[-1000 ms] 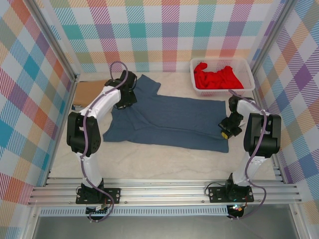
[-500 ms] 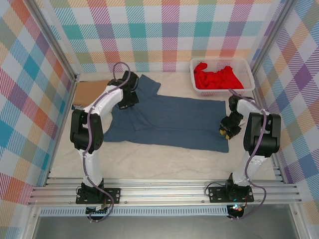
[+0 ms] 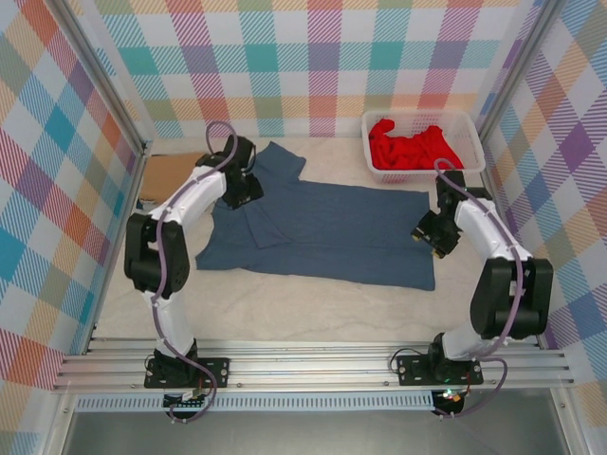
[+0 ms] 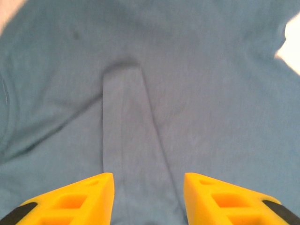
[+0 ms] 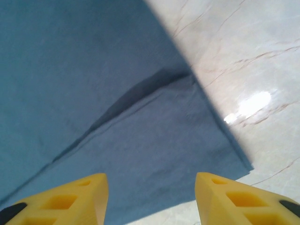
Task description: Fold and stack the t-shirts
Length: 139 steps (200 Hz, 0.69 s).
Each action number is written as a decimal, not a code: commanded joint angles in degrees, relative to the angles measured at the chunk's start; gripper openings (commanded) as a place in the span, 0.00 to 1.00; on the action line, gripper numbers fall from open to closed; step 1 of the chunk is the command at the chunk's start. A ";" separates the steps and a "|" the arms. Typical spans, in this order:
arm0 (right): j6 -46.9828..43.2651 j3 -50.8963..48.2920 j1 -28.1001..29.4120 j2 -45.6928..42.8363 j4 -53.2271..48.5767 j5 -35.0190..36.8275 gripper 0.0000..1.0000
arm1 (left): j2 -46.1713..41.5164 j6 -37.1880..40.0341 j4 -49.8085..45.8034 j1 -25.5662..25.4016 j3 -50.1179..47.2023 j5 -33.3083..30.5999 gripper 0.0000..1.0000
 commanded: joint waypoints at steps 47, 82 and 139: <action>-4.82 -11.10 2.45 -10.25 7.11 -15.02 0.51 | -4.22 -11.40 8.79 0.34 -19.06 13.48 0.41; -4.47 -11.37 2.44 -10.33 6.78 -15.44 0.50 | -2.40 -11.55 9.03 0.07 -19.72 12.44 0.37; -3.62 -11.63 2.41 -9.34 7.51 -15.40 0.48 | -1.17 -11.57 9.40 -1.72 -19.91 13.39 0.26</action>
